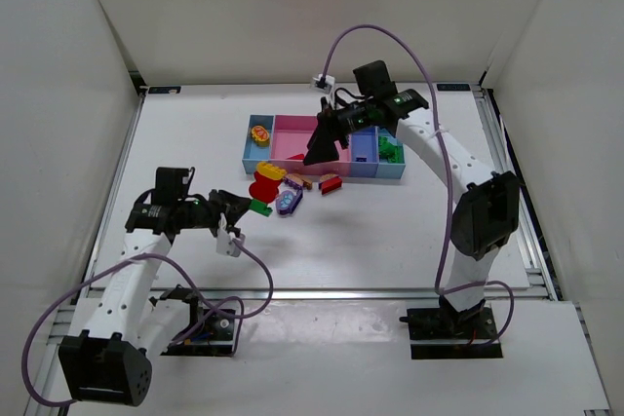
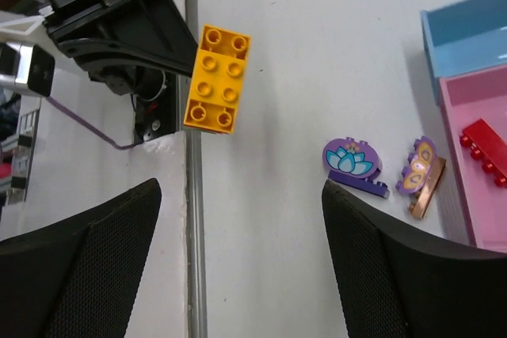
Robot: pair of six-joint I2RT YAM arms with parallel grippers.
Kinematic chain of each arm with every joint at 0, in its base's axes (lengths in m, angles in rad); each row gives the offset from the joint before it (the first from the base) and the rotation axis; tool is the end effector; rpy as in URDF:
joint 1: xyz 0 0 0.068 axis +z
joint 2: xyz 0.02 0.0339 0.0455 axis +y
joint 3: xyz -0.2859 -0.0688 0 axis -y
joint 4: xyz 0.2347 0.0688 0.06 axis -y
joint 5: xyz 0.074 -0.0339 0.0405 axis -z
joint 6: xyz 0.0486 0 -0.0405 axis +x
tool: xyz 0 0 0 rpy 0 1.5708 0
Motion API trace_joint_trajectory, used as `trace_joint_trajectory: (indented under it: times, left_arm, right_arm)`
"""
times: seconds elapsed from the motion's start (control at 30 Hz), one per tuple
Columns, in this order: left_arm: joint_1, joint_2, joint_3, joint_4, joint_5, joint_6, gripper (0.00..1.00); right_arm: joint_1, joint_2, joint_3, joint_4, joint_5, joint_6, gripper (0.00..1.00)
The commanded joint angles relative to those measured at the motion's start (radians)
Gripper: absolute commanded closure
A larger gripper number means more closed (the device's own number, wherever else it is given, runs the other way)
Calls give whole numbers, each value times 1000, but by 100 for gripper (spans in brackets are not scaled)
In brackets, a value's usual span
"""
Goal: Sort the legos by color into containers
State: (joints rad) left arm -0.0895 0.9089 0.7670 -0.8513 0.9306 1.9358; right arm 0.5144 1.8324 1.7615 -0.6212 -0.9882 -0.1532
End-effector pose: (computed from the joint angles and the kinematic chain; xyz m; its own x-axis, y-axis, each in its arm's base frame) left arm 0.1373 -0.0515 0.2789 0.7551 0.4925 -0.4327 0.6047 -0.2684 0.7499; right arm 0.3369 0.2370 0.3686 -0.4223 -0.3351 -0.8422 -0.9055 0.1129 0.4092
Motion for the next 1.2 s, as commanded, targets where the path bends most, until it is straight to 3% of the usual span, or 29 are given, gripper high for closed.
trace_joint_trajectory:
  times: [0.0, 0.1, 0.37, 0.93, 1.17]
  left_arm:
    - [-13, 8, 0, 15, 86, 87, 90]
    - [-30, 39, 15, 18, 89, 118, 90]
    - [-53, 73, 12, 15, 102, 219, 90]
    - [-73, 143, 17, 15, 85, 384, 90]
    - [-73, 174, 29, 20, 77, 434, 90]
  right_arm:
    - [24, 13, 65, -110, -66, -111, 15]
    - [48, 19, 84, -144, -50, -172, 17]
    - [78, 33, 92, -129, -64, -143, 17]
    - [95, 129, 142, -25, -142, 118, 22]
    - [119, 128, 101, -48, -102, 109, 28]
